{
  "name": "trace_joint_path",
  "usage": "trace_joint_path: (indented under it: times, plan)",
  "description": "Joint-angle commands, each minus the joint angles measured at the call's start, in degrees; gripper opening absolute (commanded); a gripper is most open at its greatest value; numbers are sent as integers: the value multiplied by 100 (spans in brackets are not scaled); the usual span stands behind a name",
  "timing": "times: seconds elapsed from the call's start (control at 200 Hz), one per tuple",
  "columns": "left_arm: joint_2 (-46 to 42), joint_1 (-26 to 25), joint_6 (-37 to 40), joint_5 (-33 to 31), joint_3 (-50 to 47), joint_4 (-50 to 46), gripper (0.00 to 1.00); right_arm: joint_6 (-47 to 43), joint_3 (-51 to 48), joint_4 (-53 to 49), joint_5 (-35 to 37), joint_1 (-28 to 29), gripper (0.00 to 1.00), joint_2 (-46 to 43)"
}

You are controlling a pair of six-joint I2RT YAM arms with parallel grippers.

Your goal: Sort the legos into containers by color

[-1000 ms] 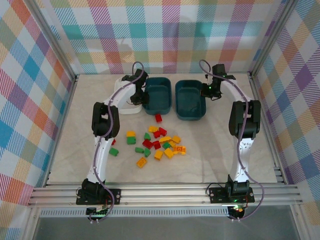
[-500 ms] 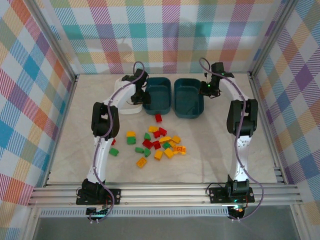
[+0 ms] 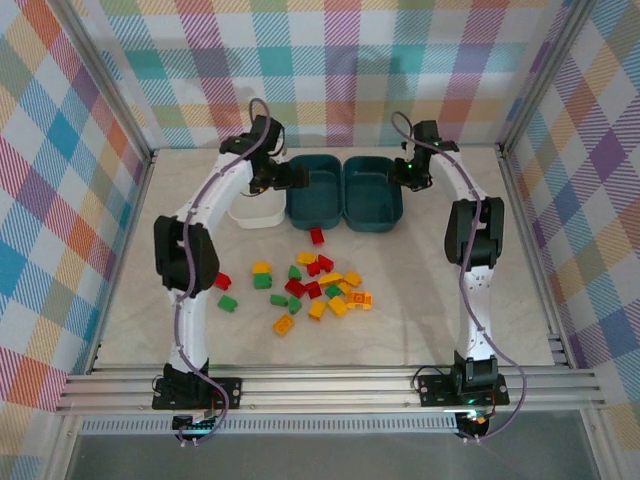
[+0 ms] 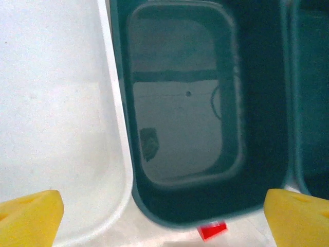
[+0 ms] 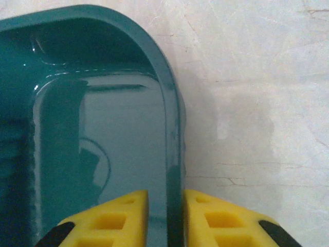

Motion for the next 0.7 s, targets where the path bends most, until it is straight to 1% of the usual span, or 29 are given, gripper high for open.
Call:
trace_joint_path:
  times: [0.0,0.04,0.145,0.225,0.31,0.365,0.44,0.515,0.595,0.695]
  plan:
    - [-609,-56,-335,246,-593,321,100,80,67,-97,-32,30,43,-126]
    - [-811,-62,-407,292,-834,419,100,140,-42,23,-35,31,47,-240]
    - [-1410,-57,-595,258,-1519,663,100,220,-146,109,-61,27,50,-580]
    - [-1995,-57,-737,9,-2149,871,100,257,-245,110,140,31,57,-977]
    - [-2645,-57,-916,-358,-2835,1041,100,277,-562,191,391,22,61,-1582]
    - [-3141,-57,-1103,-508,-3325,1164,100,283,-961,247,477,31,63,-2070]
    - [-3778,-57,-1356,-607,-4063,1336,100,348,-1943,439,456,93,67,-2920]
    - [-4435,-57,-1752,-645,-4933,1573,100,399,-3410,837,375,363,72,-3916]
    - [-5062,-57,-2114,-407,-5890,1958,100,329,-4847,1044,579,996,77,-4901]
    - [-5647,-66,-2439,36,-6796,2219,100,446,-6172,856,934,1977,80,-5808]
